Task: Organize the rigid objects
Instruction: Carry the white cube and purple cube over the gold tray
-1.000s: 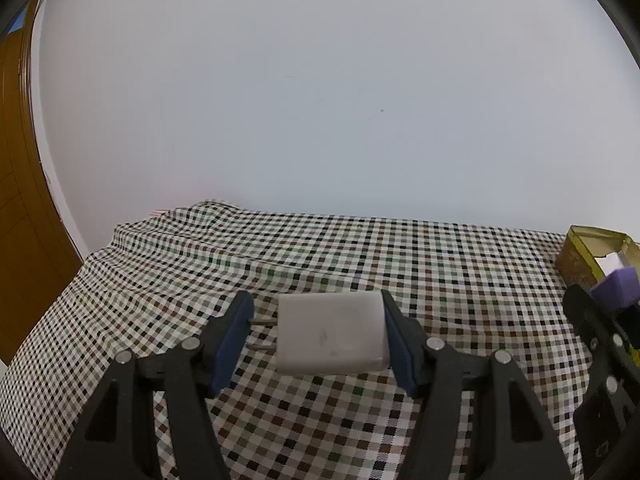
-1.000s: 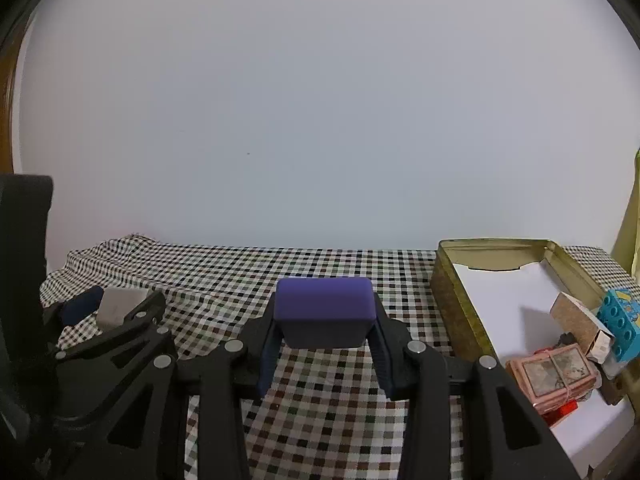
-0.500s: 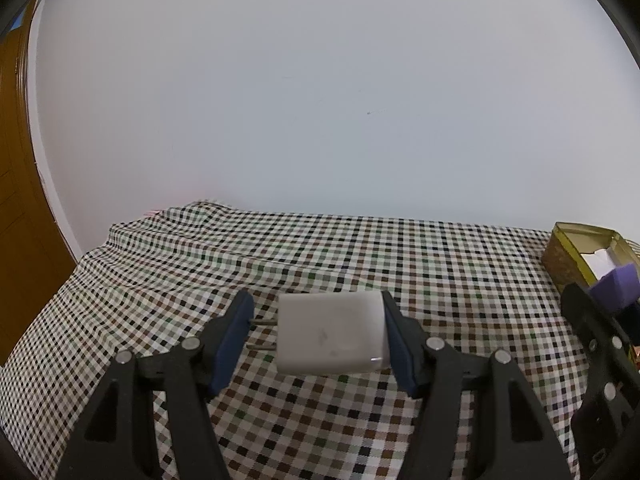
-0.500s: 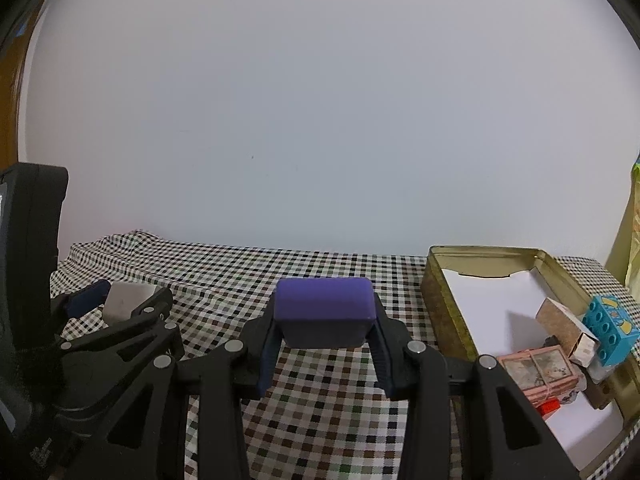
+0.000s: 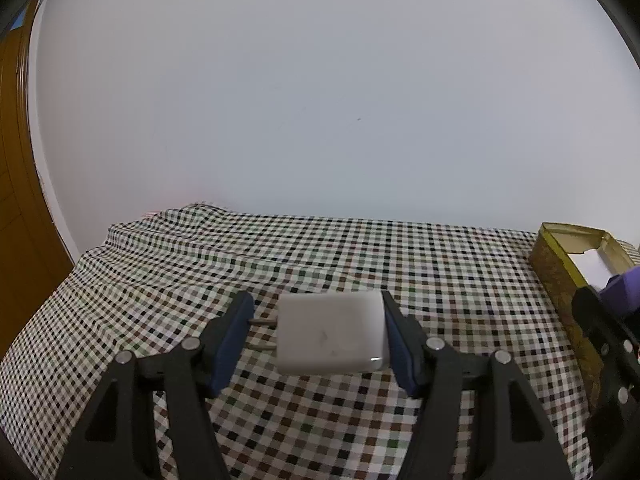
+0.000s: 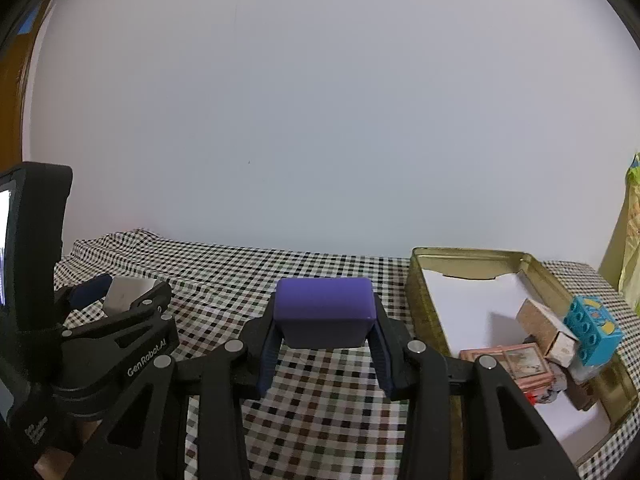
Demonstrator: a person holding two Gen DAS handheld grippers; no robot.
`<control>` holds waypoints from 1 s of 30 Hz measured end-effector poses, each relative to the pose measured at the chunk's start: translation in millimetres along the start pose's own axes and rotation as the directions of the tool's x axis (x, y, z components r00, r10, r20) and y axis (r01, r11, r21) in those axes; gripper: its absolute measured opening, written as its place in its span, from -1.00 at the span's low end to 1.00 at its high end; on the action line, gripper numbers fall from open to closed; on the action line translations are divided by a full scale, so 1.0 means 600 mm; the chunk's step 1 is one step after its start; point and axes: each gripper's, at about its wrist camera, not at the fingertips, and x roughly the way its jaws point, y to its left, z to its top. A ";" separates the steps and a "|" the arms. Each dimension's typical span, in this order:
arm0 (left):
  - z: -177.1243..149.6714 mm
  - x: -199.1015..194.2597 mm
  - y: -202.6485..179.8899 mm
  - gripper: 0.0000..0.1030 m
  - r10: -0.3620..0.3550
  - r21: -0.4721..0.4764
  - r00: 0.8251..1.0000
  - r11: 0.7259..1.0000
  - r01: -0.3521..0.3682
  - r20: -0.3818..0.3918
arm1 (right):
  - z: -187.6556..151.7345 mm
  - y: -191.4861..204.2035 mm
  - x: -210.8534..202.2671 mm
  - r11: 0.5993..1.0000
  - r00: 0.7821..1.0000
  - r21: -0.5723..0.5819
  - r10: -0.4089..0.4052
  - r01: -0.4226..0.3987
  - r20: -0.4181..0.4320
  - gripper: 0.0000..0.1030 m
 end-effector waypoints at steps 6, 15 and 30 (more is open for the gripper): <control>-0.004 -0.011 -0.010 0.22 -0.008 -0.007 1.000 1.000 0.008 0.005 | 0.000 -0.016 -0.006 1.000 1.000 0.007 0.000 0.000 0.010 -0.17; -0.014 -0.037 -0.014 0.21 -0.015 -0.027 1.000 1.000 0.015 0.011 | 0.001 -0.031 -0.031 1.000 0.999 0.004 0.004 -0.004 0.037 -0.17; -0.022 -0.076 -0.084 0.21 -0.054 0.007 0.998 0.999 0.054 0.039 | 0.003 -0.072 -0.070 1.000 0.996 -0.009 -0.003 0.004 0.088 -0.17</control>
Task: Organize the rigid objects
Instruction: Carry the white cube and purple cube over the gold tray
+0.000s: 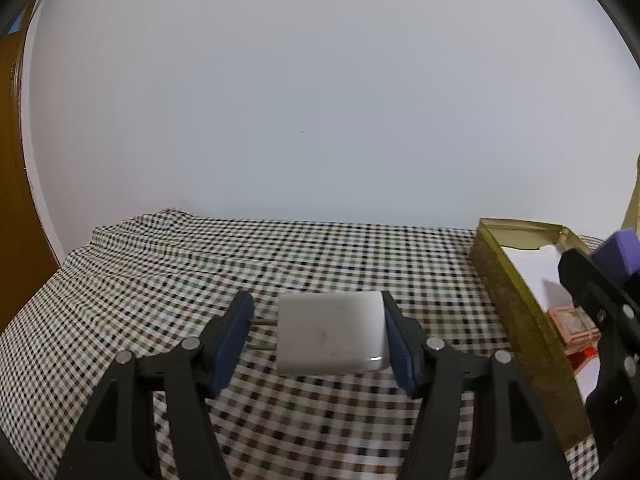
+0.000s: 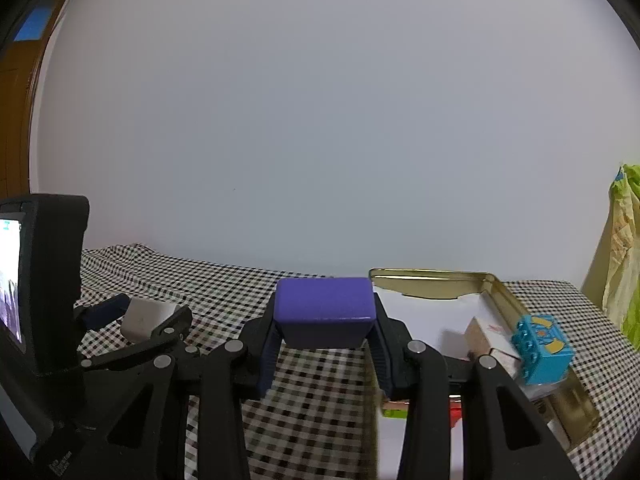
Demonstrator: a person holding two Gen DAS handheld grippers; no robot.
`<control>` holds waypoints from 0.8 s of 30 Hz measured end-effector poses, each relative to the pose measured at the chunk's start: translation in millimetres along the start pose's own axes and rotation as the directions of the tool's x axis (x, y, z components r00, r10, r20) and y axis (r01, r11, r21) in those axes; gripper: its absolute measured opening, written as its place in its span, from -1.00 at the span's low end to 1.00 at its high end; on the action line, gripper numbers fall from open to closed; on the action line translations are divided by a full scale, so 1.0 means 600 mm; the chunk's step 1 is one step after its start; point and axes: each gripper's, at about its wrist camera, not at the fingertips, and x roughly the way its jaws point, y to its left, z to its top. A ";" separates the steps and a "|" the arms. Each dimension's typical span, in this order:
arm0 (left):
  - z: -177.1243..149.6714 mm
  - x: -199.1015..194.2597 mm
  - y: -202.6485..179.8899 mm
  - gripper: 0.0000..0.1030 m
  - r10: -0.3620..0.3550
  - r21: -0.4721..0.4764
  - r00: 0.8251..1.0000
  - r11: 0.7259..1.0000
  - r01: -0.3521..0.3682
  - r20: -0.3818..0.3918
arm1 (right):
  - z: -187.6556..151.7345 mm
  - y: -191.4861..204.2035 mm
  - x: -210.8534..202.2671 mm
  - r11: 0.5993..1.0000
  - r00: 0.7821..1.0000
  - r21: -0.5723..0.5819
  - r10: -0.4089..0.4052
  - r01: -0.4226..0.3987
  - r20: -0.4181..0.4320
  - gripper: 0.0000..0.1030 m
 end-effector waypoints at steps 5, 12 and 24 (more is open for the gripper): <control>0.000 -0.010 -0.025 0.21 -0.012 0.008 1.000 1.000 0.012 0.014 | 0.002 -0.020 -0.013 1.000 1.000 0.014 -0.010 0.010 0.011 -0.17; 0.005 -0.023 -0.057 0.21 -0.033 0.021 0.999 0.999 0.032 0.031 | 0.004 -0.054 -0.028 0.999 0.999 0.025 -0.038 0.038 0.028 -0.17; 0.022 -0.037 -0.112 0.21 -0.088 0.053 0.994 0.995 0.085 0.064 | 0.010 -0.124 -0.029 0.993 0.994 0.071 -0.096 0.093 0.042 -0.17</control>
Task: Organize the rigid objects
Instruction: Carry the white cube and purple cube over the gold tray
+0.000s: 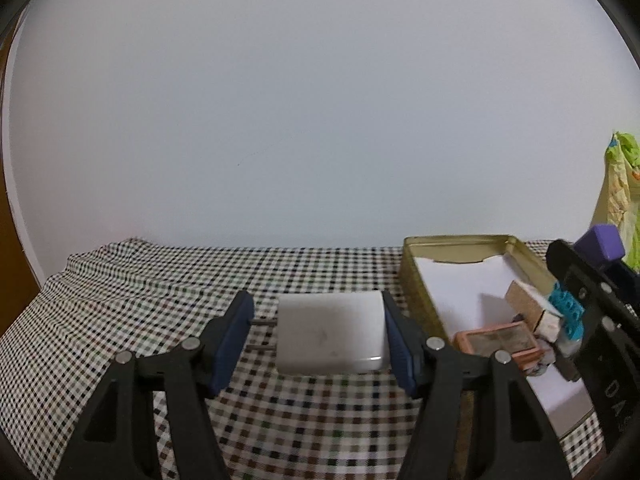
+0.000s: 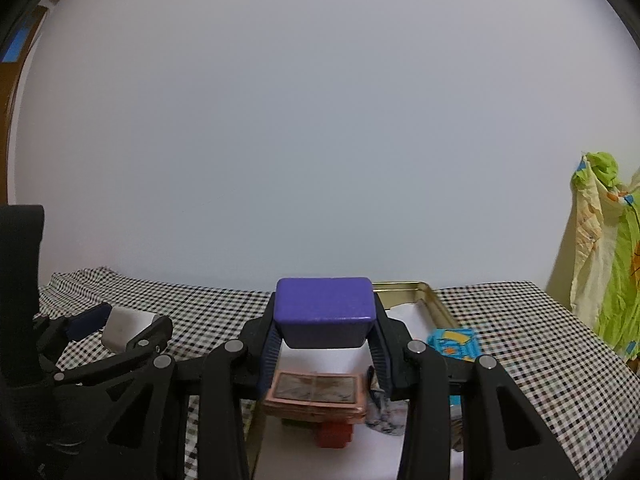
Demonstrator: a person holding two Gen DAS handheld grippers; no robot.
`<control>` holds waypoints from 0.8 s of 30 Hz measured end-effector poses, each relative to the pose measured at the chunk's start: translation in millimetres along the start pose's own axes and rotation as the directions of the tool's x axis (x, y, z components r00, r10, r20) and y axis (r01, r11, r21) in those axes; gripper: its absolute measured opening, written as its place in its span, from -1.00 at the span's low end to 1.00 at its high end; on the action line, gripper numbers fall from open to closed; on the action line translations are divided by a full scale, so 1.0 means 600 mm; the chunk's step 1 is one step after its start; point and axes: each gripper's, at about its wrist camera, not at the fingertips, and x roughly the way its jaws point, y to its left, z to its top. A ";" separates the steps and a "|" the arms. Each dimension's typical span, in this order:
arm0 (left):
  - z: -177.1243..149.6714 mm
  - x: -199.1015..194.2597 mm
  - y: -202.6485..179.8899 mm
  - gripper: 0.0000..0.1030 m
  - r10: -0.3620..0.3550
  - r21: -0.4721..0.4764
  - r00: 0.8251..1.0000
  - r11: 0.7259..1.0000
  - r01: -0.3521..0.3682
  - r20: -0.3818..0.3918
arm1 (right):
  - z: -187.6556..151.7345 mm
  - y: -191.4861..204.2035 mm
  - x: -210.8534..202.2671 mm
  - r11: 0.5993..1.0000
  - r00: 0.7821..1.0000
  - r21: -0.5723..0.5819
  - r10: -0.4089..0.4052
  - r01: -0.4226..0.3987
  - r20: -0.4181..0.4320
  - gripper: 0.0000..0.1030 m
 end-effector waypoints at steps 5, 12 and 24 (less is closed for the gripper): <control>0.009 -0.006 -0.026 0.21 -0.029 0.022 0.999 0.999 0.029 0.015 | 0.004 -0.020 0.001 1.000 1.000 0.019 -0.021 0.021 0.002 -0.17; 0.019 -0.007 -0.060 0.22 -0.075 0.035 0.997 0.997 0.075 0.017 | 0.009 -0.054 0.009 0.997 0.998 0.055 -0.057 0.057 -0.002 -0.17; 0.017 -0.008 -0.135 0.22 -0.165 0.064 0.986 0.984 0.166 -0.015 | 0.004 -0.111 0.028 0.990 0.992 0.061 -0.126 0.128 -0.032 -0.17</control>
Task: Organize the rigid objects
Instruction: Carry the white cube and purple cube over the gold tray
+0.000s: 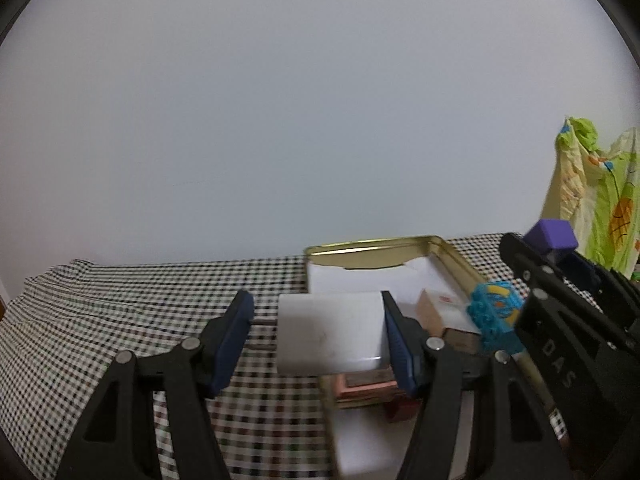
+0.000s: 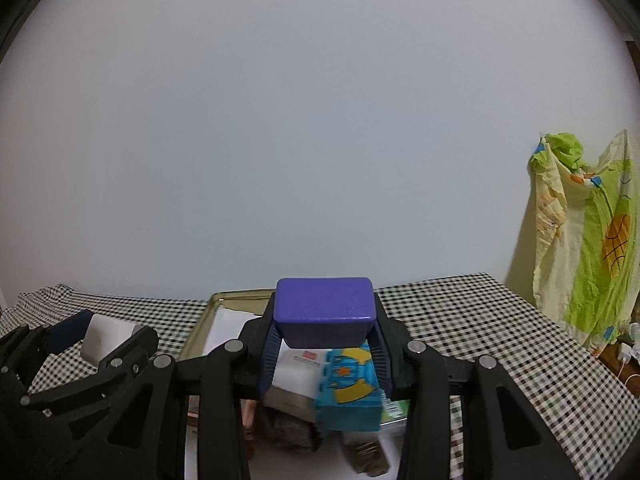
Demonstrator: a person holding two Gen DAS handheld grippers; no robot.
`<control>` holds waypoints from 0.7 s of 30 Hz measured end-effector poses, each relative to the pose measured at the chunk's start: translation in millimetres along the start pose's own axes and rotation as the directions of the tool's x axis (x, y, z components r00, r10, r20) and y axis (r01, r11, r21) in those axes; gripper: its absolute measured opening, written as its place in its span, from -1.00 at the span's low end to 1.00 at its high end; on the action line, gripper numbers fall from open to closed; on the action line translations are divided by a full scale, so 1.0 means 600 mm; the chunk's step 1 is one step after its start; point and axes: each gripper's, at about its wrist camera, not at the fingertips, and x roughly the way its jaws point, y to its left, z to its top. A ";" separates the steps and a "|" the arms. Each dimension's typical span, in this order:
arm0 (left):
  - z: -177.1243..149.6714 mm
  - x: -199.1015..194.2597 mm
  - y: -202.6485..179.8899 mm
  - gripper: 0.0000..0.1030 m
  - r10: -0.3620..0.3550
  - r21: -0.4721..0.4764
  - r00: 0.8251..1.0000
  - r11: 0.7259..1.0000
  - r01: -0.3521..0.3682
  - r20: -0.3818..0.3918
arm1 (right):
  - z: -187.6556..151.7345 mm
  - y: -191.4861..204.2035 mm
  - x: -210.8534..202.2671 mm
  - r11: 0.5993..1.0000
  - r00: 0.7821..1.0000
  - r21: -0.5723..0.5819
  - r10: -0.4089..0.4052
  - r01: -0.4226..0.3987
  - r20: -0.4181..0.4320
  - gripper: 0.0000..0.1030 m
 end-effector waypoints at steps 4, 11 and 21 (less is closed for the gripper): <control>-0.003 0.008 -0.023 0.22 -0.017 0.010 1.000 1.000 0.017 -0.014 | -0.008 -0.009 0.003 1.000 1.000 0.002 -0.019 0.019 -0.015 -0.17; -0.010 0.024 -0.051 0.22 -0.039 0.020 0.998 0.999 0.040 -0.046 | -0.008 -0.044 0.036 0.999 0.998 -0.015 -0.046 0.045 -0.048 -0.17; -0.019 0.044 -0.059 0.21 -0.043 0.012 0.994 0.999 0.044 -0.099 | -0.014 -0.034 0.058 0.999 0.993 -0.026 -0.040 0.037 -0.111 -0.17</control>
